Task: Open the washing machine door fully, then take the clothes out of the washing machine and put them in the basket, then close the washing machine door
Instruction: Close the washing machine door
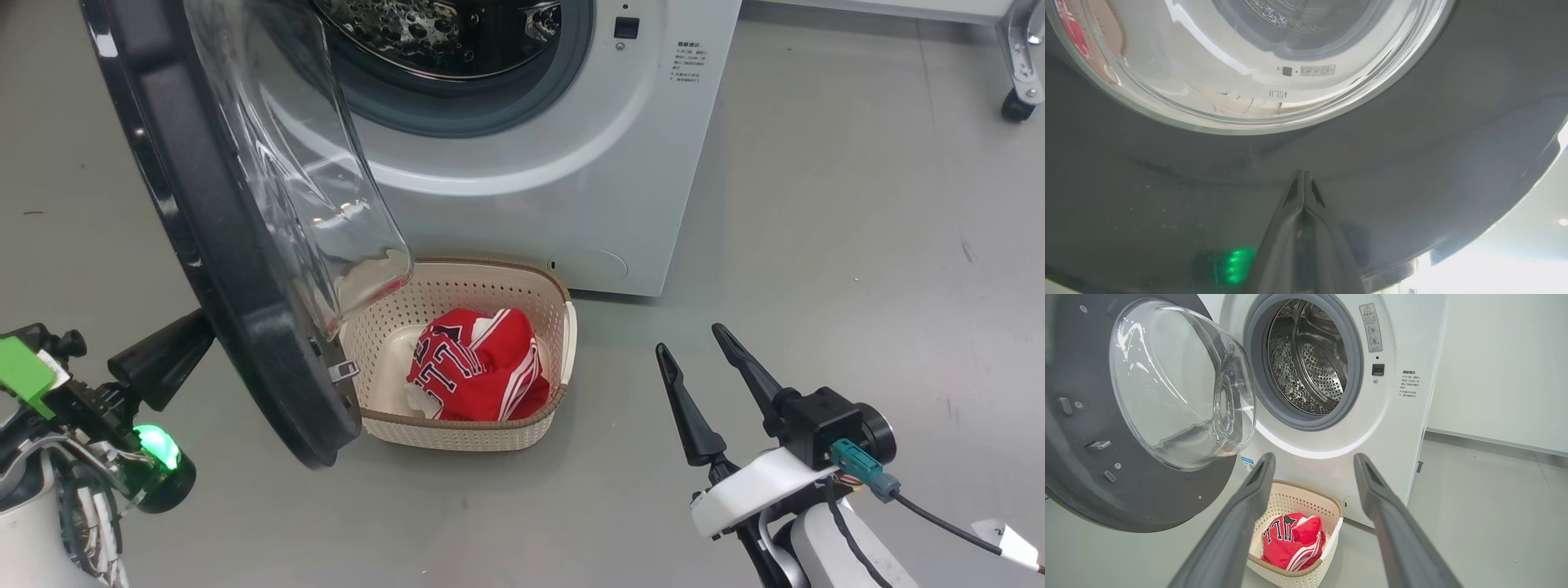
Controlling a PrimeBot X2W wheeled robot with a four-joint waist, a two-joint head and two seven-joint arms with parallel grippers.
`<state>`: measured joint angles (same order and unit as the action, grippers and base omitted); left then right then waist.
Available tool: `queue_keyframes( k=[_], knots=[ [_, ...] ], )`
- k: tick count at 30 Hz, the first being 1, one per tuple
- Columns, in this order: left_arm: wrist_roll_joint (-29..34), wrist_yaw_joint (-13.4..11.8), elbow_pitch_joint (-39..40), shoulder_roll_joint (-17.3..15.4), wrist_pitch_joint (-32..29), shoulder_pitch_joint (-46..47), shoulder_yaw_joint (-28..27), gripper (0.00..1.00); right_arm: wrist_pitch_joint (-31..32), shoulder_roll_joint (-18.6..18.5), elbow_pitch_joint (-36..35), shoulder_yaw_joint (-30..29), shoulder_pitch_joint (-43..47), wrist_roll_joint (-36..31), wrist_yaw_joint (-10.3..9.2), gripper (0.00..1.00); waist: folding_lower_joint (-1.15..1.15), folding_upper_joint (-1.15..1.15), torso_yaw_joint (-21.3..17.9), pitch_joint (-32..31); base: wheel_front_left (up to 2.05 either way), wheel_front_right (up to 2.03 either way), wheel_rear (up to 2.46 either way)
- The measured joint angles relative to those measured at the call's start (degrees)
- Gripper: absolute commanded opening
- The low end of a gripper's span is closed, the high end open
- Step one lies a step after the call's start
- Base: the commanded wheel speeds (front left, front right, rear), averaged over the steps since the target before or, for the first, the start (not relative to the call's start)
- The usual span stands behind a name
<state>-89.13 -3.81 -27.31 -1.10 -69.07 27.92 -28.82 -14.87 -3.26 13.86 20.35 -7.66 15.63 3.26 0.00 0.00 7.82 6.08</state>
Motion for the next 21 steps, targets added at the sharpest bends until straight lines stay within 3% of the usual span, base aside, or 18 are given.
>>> queue_keyframes(
  k=[14, 21],
  knots=[
    [-3.65, -1.2, 3.33, 0.01, 3.16, -3.42, 5.63, 0.0, 0.0, 0.01, -0.14, 0.3, 0.01, 0.08, -0.4, 1.0, 0.0, 0.0, -0.23, -0.26, 0.0, 0.0, 0.0],
    [-2.42, -0.85, 6.02, 0.11, 10.44, -4.41, 4.72, 0.0, 0.0, 0.01, -0.15, -0.21, 0.16, 0.08, -0.48, 1.0, 0.0, 0.0, -0.03, -0.43, 0.0, 0.0, 0.0]
  ],
)
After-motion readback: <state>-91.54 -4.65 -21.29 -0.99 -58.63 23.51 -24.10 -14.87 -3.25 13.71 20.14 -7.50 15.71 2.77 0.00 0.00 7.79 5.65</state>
